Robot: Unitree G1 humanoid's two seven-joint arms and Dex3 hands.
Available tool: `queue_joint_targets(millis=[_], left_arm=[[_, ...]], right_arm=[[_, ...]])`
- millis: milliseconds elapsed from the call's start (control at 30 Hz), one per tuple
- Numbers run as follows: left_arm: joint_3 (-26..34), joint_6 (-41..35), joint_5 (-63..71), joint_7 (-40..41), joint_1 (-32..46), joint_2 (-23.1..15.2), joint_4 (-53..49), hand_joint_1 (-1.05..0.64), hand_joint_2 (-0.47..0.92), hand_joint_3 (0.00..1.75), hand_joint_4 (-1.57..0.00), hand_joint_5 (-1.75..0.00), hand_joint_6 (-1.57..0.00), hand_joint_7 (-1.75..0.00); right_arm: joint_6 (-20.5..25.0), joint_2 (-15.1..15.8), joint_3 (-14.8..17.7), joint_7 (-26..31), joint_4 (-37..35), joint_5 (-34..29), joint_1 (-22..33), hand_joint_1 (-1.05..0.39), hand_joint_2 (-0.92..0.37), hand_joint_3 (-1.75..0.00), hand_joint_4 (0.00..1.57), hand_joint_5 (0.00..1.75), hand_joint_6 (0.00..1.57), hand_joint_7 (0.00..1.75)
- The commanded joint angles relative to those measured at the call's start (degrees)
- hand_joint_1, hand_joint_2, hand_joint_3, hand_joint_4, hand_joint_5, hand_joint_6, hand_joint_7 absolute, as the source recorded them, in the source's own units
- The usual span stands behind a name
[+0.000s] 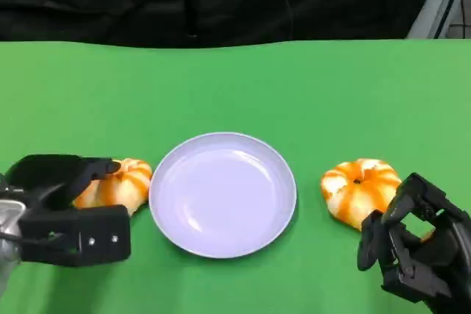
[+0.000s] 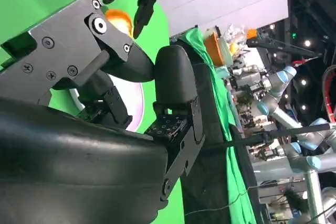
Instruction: Grasp the bread from the table and place it into the plate.
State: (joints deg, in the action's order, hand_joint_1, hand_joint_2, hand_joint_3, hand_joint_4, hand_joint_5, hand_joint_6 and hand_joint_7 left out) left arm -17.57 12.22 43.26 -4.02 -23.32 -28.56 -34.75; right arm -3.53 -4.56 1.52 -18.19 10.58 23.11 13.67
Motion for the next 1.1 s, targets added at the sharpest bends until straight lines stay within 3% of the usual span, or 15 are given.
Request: queue_joint_targets(millis=[33, 767, 1000, 1100], left_arm=[[-1.20, 0.01, -0.90, 1.07, -2.90, 0.18, -4.36, -0.71, 0.92, 0.01, -0.40, -0.01, -0.46, 0.00], [-7.63, -0.95, 0.08, 11.81, -8.00, 4.92, -16.78, -0.64, 0.92, 0.05, -0.47, -0.02, -0.53, -0.02], [-7.67, -1.41, -0.33, 23.03, -6.53, 7.14, -20.61, -0.38, 0.90, 0.01, -0.61, -0.04, -0.65, -0.03], [-7.06, 0.03, -1.40, 27.56, -5.91, 7.90, -22.70, -0.20, 0.91, 0.00, -0.81, -0.08, -0.76, -0.05]], right_arm=[[-0.94, 0.32, 0.31, 0.11, 0.22, -0.01, 0.07, -0.14, -0.44, -1.33, 0.88, 1.75, 0.71, 1.63], [-1.14, 0.53, 0.44, -0.48, -0.34, 0.67, -0.02, -0.15, -0.43, -1.33, 0.88, 1.75, 0.70, 1.63], [-1.14, 0.50, 0.28, 0.01, 0.30, 0.20, 0.55, -0.15, -0.43, -1.31, 0.87, 1.75, 0.70, 1.64], [-1.35, 0.46, 0.25, -0.02, 0.30, 0.15, 0.56, -0.15, -0.43, -1.31, 0.87, 1.75, 0.70, 1.64]])
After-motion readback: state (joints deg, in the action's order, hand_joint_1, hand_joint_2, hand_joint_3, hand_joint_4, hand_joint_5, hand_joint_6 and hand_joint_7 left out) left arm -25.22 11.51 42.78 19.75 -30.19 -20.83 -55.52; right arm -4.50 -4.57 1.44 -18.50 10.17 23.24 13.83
